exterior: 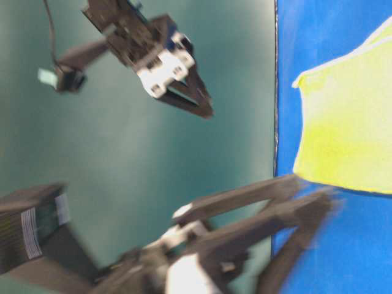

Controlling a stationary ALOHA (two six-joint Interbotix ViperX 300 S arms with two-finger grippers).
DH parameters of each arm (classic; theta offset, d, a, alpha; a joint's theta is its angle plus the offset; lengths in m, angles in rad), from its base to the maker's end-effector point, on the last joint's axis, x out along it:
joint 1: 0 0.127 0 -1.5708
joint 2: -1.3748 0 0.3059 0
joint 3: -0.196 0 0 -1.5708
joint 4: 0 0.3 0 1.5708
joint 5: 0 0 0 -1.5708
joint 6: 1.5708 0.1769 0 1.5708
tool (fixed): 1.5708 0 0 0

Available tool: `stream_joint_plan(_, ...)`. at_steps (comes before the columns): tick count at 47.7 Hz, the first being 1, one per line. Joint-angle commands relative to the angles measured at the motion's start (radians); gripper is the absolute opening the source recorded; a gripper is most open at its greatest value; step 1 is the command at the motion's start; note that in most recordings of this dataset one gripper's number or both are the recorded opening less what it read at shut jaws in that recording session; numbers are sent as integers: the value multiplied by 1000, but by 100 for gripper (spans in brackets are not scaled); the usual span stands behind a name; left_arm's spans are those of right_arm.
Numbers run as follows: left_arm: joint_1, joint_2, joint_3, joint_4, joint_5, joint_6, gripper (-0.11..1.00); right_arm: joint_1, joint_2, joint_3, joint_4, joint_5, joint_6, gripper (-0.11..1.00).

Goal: Fold the yellow towel.
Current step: 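Lay the strip down vertically and open both grippers, withdrawing, then move both grippers to the strip's far end and grasp its corners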

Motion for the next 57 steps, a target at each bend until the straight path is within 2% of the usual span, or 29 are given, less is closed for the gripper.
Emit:
stream_joint_plan(1, 28, -92, 11, 0, -6, 3, 74, 9, -94, 32, -2, -17, 0, 61)
stream_joint_plan(6, 64, -178, 57, 0, -44, 15, 74, 18, -172, 100, -3, -60, 0, 61)
stream_joint_plan(18, 158, -353, 236, 0, -302, 71, 74, 28, -388, 276, -3, -155, 0, 60)
stream_joint_plan(28, 206, -416, 368, 0, -468, 77, 73, 28, -511, 426, 2, -253, 5, 60)
stream_joint_plan(33, 213, -410, 388, 0, -517, 75, 73, 28, -526, 443, 5, -278, 6, 60)
stream_joint_plan(57, 224, -391, 371, 0, -518, 77, 73, 29, -485, 417, 9, -276, 9, 60)
